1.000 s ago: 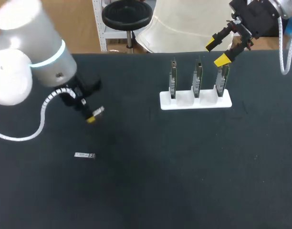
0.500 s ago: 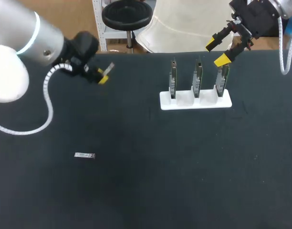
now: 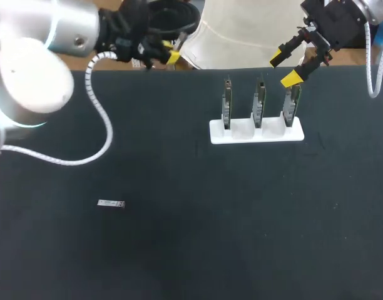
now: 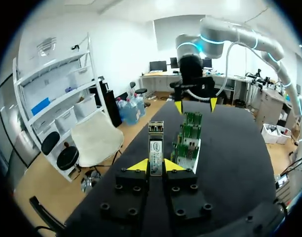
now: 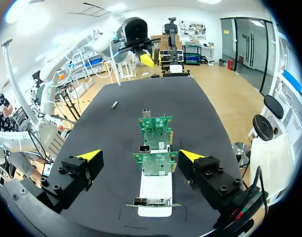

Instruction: Pick up the optical module with the left hand, and insert it into the network port with the right hand.

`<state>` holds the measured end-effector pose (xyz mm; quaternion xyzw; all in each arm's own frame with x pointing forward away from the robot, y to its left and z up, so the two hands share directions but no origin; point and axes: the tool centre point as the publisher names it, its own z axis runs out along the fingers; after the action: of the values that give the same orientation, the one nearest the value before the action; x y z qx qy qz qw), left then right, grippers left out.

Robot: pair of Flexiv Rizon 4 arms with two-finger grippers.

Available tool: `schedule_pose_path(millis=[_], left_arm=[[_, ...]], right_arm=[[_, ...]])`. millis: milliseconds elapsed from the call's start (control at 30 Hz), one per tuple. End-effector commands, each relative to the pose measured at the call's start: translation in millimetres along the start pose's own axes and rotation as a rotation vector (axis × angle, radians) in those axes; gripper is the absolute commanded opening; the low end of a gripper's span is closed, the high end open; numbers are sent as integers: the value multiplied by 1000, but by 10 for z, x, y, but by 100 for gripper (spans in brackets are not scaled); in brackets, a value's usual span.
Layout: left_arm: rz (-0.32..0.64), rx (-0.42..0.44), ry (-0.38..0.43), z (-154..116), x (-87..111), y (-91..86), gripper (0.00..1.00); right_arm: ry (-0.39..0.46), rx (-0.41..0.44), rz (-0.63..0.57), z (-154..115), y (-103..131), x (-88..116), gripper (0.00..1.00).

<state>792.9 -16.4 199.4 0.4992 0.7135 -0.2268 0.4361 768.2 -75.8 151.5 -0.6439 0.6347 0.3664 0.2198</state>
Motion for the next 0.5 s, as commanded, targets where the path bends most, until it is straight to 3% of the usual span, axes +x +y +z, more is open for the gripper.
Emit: schedule_pose_path(millis=[33, 500], left_arm=[[16, 39, -113, 136, -137, 12, 0], [28, 169, -309, 426, -663, -208, 0]], right_arm=[[0, 8, -1, 7, 32, 4, 100], [0, 8, -1, 7, 32, 4, 100]])
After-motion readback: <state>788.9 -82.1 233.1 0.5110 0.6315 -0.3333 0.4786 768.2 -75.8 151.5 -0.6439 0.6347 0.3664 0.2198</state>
